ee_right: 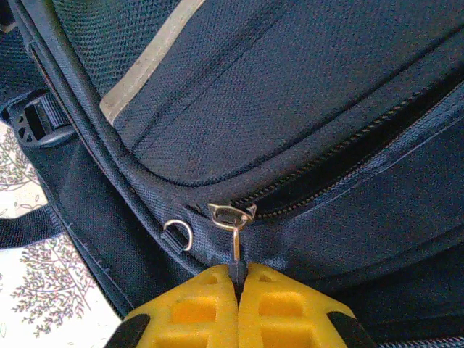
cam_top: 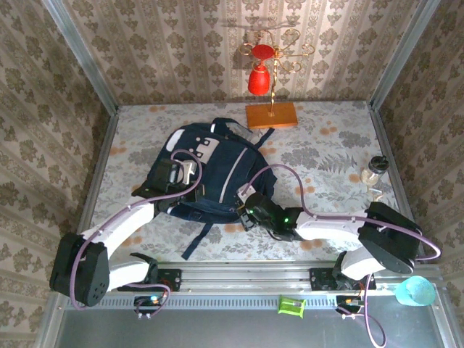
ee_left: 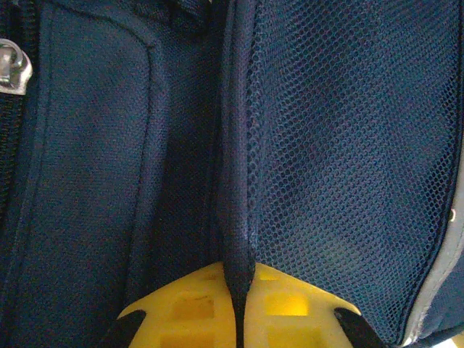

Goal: Pack books, pencil case, and school supplies into a backpack

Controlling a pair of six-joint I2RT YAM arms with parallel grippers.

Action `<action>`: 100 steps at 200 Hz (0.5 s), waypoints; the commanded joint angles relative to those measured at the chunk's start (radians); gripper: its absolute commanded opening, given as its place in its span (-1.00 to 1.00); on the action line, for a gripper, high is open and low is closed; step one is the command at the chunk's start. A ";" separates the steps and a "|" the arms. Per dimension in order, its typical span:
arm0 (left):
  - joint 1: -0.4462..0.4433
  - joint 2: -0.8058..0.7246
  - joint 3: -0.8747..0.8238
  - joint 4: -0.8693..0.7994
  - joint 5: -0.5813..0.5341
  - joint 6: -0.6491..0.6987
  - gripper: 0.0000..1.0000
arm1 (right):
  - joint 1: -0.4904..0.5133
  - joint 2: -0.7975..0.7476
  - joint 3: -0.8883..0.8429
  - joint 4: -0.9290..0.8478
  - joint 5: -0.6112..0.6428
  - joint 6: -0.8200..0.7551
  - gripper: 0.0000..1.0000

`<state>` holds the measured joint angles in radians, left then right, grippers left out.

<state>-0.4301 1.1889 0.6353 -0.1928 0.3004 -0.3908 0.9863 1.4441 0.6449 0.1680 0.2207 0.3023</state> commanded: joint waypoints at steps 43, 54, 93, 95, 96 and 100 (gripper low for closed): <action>0.035 -0.005 0.022 -0.052 -0.186 0.067 -1.00 | -0.101 -0.044 0.011 -0.151 0.083 0.031 -1.00; 0.035 -0.002 0.024 -0.056 -0.191 0.071 -1.00 | -0.106 -0.045 0.015 -0.169 0.101 0.033 -1.00; 0.033 0.002 0.031 -0.035 -0.191 0.066 -0.98 | -0.110 -0.079 0.017 -0.135 0.019 0.012 -1.00; 0.034 0.000 0.031 -0.031 -0.189 0.066 -0.90 | -0.109 -0.082 0.013 -0.125 0.006 0.012 -1.00; 0.033 -0.001 0.030 -0.029 -0.189 0.066 -0.86 | -0.108 -0.085 0.011 -0.121 -0.001 0.012 -1.00; 0.030 -0.006 0.030 -0.022 -0.187 0.063 -0.66 | -0.109 -0.093 0.004 -0.101 -0.025 0.012 -1.00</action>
<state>-0.4305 1.1900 0.6430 -0.1982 0.2874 -0.3569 0.9092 1.4170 0.6628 0.0971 0.1997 0.3099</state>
